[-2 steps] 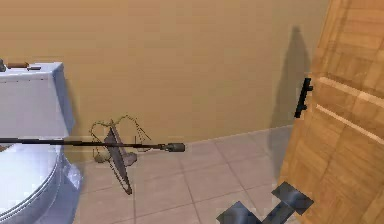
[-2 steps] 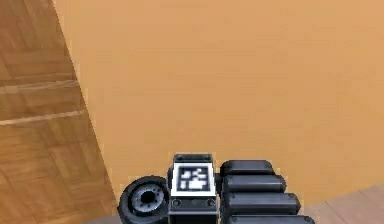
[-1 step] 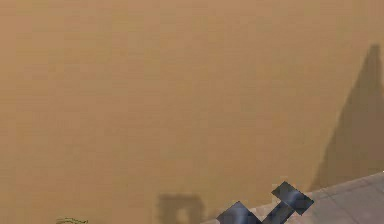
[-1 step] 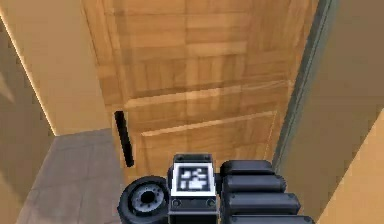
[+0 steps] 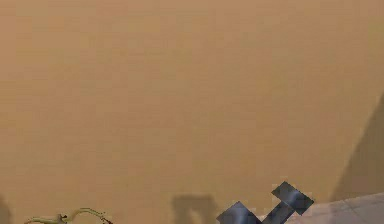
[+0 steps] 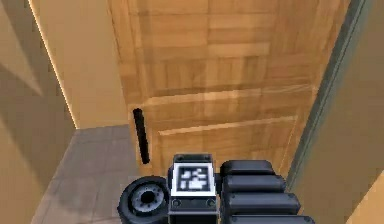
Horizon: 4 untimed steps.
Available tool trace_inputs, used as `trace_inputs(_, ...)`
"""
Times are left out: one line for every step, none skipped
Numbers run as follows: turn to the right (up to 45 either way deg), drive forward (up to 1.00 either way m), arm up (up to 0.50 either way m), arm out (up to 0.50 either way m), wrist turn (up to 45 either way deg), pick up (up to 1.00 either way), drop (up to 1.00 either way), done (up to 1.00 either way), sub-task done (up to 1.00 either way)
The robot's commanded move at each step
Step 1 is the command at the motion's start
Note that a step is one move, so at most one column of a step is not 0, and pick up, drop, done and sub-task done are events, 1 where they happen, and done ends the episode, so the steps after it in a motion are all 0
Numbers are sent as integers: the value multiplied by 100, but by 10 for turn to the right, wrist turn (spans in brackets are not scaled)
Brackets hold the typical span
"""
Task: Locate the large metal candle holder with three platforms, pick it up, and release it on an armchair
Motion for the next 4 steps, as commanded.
trace_inputs(0, 20, 0, 0, 0, 0, 0, 0, 0)
trace_inputs(450, 0, 0, 0, 0, 0, 0, 0, 0)
trace_inputs(120, 0, 0, 0, 0, 0, 0, 0, 0)
trace_inputs(0, 40, 0, 0, 0, 0, 0, 0, 0)
